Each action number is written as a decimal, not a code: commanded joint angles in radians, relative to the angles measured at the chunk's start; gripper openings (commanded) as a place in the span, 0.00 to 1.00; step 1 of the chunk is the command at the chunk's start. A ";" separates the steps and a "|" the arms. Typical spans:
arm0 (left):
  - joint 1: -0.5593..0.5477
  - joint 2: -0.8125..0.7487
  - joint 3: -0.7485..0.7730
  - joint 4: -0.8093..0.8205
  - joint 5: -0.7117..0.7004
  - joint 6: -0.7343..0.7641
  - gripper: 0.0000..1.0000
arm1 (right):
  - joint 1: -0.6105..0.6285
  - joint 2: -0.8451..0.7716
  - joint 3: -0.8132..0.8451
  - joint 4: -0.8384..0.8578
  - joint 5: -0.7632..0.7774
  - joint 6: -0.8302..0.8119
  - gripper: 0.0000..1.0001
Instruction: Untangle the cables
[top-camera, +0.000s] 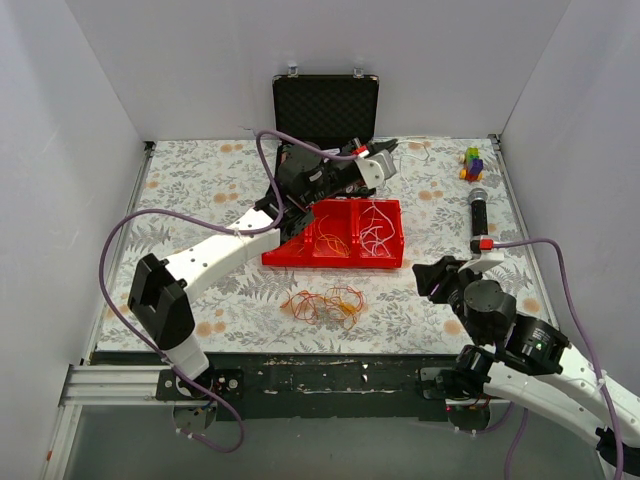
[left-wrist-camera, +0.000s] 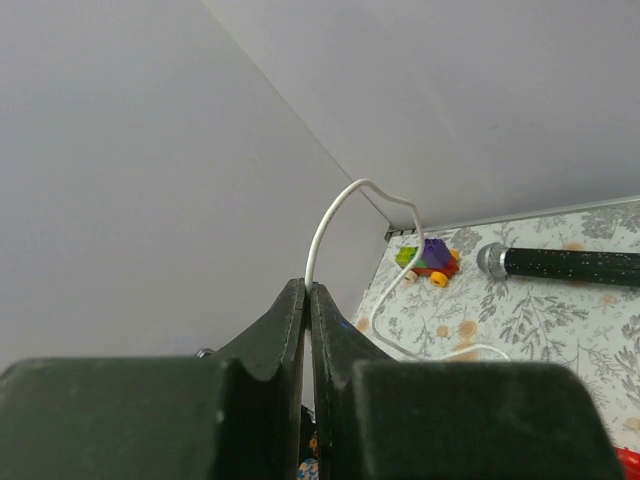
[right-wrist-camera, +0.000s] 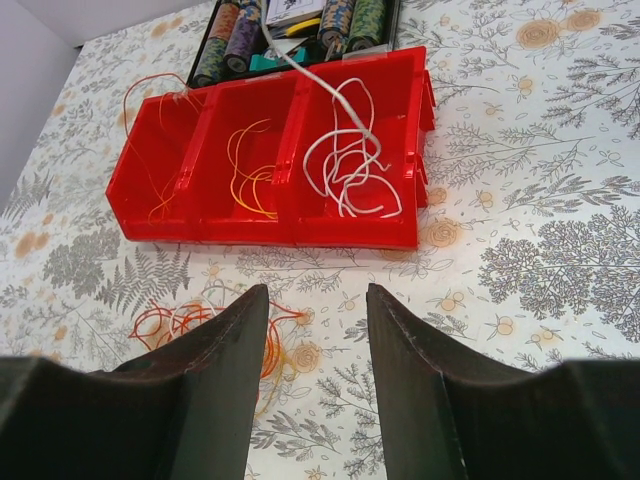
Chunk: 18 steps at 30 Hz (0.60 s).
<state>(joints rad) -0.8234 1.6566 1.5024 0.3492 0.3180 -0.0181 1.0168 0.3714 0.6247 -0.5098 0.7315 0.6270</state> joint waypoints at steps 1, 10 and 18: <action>0.006 -0.015 0.051 0.048 -0.045 0.061 0.00 | 0.005 -0.023 0.018 0.011 0.039 0.013 0.52; 0.006 -0.003 -0.086 0.063 -0.040 0.041 0.00 | 0.005 -0.014 0.026 0.027 0.036 0.011 0.52; 0.004 0.037 -0.177 0.109 -0.059 -0.034 0.00 | 0.005 -0.019 0.027 0.027 0.028 0.020 0.52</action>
<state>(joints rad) -0.8207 1.6806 1.3308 0.4248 0.2829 -0.0051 1.0168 0.3592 0.6247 -0.5159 0.7349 0.6296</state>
